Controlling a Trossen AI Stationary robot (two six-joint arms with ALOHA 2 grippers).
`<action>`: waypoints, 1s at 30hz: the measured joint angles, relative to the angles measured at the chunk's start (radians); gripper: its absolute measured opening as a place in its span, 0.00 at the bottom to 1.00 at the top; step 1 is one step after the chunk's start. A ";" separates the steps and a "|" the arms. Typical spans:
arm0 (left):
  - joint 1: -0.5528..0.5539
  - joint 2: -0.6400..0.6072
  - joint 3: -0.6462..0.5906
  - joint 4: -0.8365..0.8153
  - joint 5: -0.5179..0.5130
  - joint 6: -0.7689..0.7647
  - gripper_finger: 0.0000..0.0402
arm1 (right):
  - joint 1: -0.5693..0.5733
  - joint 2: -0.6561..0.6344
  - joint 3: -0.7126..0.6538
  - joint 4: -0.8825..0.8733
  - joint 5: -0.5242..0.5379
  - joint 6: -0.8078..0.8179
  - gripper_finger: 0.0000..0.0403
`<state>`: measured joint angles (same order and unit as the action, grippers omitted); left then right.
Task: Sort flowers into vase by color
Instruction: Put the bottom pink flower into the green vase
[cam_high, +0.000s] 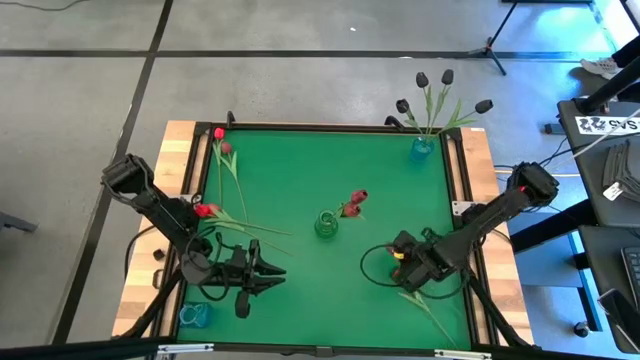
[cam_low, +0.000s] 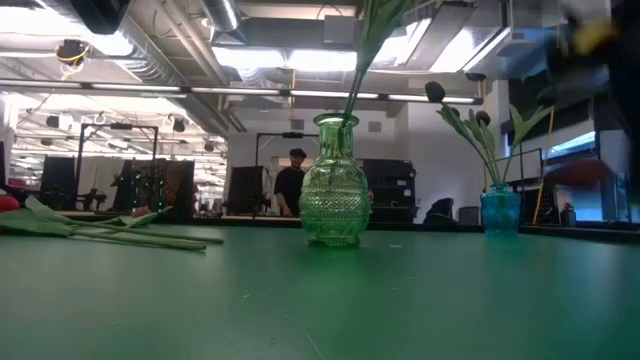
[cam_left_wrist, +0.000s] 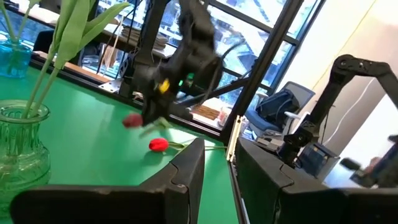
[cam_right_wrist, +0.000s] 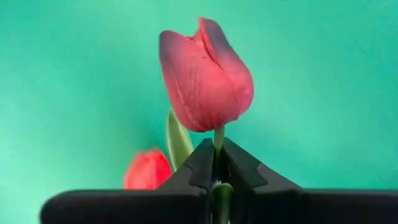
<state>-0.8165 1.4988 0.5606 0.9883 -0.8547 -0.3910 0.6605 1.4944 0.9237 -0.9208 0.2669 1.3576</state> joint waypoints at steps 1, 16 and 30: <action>0.000 0.000 0.000 0.000 0.000 -0.003 0.22 | 0.000 -0.017 0.038 -0.047 0.060 -0.006 0.06; 0.000 0.000 0.000 0.000 0.000 -0.019 0.22 | -0.118 -0.395 0.327 -0.272 0.997 -0.315 0.02; 0.053 0.000 0.000 -0.015 -0.002 -0.031 0.22 | -0.768 -0.401 0.342 0.725 0.050 -1.292 0.01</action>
<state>-0.7633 1.4988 0.5606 0.9734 -0.8564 -0.4224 -0.1075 1.0938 1.2655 -0.1954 0.3169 0.0659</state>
